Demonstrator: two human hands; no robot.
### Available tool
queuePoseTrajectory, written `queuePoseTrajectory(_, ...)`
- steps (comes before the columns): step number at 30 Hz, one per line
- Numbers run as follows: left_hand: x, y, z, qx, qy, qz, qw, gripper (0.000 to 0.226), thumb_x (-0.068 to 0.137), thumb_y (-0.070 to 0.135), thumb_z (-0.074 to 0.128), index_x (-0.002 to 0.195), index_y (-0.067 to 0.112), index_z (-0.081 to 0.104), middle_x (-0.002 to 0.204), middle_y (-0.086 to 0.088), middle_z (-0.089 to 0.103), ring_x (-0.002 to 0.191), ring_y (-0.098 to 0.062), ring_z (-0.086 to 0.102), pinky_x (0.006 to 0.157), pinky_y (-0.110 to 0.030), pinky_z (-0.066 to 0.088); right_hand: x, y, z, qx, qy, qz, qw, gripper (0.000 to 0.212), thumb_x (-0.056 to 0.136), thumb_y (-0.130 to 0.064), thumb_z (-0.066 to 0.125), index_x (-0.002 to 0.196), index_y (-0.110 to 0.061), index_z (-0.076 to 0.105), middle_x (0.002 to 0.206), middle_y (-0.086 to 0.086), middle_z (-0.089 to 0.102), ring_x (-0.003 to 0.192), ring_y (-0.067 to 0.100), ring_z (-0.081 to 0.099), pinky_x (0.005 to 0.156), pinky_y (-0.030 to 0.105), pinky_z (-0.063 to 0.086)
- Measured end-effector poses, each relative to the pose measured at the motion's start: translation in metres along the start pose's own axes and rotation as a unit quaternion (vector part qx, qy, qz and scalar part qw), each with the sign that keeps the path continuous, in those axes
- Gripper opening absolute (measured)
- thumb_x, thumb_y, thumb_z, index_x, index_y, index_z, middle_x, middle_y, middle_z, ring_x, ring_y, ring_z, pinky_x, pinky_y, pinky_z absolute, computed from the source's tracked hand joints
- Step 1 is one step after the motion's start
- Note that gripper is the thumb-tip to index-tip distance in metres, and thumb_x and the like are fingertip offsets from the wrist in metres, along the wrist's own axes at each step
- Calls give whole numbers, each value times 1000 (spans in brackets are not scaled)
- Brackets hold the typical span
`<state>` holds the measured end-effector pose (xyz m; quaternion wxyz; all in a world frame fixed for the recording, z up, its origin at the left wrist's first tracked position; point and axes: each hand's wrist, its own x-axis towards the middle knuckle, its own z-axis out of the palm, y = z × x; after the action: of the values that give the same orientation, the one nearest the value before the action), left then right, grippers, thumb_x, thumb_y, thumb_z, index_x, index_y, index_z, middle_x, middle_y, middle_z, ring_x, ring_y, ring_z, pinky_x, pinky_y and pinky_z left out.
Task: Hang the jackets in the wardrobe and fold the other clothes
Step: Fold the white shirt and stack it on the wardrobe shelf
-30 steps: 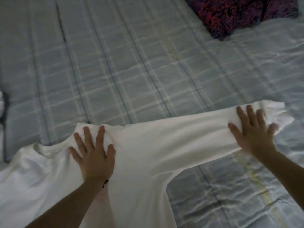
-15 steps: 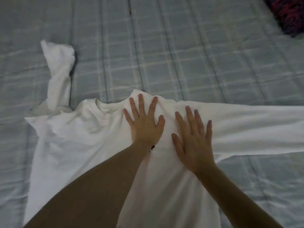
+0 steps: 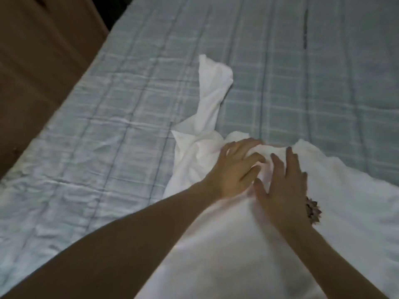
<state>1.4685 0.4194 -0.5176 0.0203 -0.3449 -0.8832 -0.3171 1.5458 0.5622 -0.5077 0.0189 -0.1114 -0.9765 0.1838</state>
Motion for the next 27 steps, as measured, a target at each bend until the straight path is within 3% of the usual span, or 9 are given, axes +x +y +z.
queuePoseTrajectory(5,-34,-90,-79,58,95,-208,972,40,94,40,31,112,22,63,136,1,49,123,-17,38,93,-28,21,58,-65,63,-35,-56,46,997,67,96,-44,26,154,-14,11,162,3,12,149,21,9,116,57,6)
queuePoseTrajectory(7,-46,-123,-95,68,93,-268,956,43,94,41,28,111,20,61,125,-1,53,112,-22,44,88,-31,26,70,-54,76,-52,-20,93,994,68,95,-47,25,154,-16,14,161,2,17,148,19,11,117,55,10)
queuePoseTrajectory(10,-56,-162,-105,99,78,-333,934,24,98,30,40,107,18,60,111,-6,57,103,-31,49,84,-40,33,68,-50,85,-80,11,96,992,70,92,-50,23,154,-17,16,161,0,18,148,18,11,117,52,9)
queuePoseTrajectory(17,26,-181,-91,86,-5,-218,972,19,87,9,56,101,15,67,105,-9,57,99,-34,52,78,-40,43,70,-52,88,-97,17,106,989,70,91,-48,29,153,-18,18,160,-1,21,148,18,13,115,52,12)
queuePoseTrajectory(19,57,-178,-78,57,-39,-226,972,24,88,14,59,112,12,63,118,-13,50,105,-35,50,87,-43,44,70,-54,89,-103,19,107,989,70,90,-47,29,153,-17,19,160,0,23,147,18,14,115,52,14)
queuePoseTrajectory(21,87,-164,-62,-47,-45,-275,959,42,89,23,64,127,11,51,128,-16,41,109,-36,49,97,-42,42,71,-54,89,-102,20,111,988,71,89,-47,30,153,-17,22,159,1,25,147,18,16,114,51,15)
queuePoseTrajectory(23,110,-148,-54,-194,-30,-366,910,60,84,30,72,132,12,41,127,-15,42,109,-32,53,99,-39,44,72,-53,90,-112,16,110,988,71,89,-46,31,152,-16,23,158,1,26,147,19,17,114,51,15)
queuePoseTrajectory(26,125,-142,-64,-361,-14,-519,775,75,70,35,85,126,1,48,115,-10,61,99,-24,63,91,-35,53,72,-51,90,-119,10,107,987,74,85,-44,34,153,-16,22,158,1,25,147,20,18,113,52,17)
queuePoseTrajectory(27,123,-145,-74,-419,-31,-543,727,67,71,35,84,121,-1,57,104,-9,69,90,-23,69,83,-34,57,72,-50,90,-120,9,103,987,76,83,-44,35,153,-16,22,158,2,26,147,21,18,112,52,17)
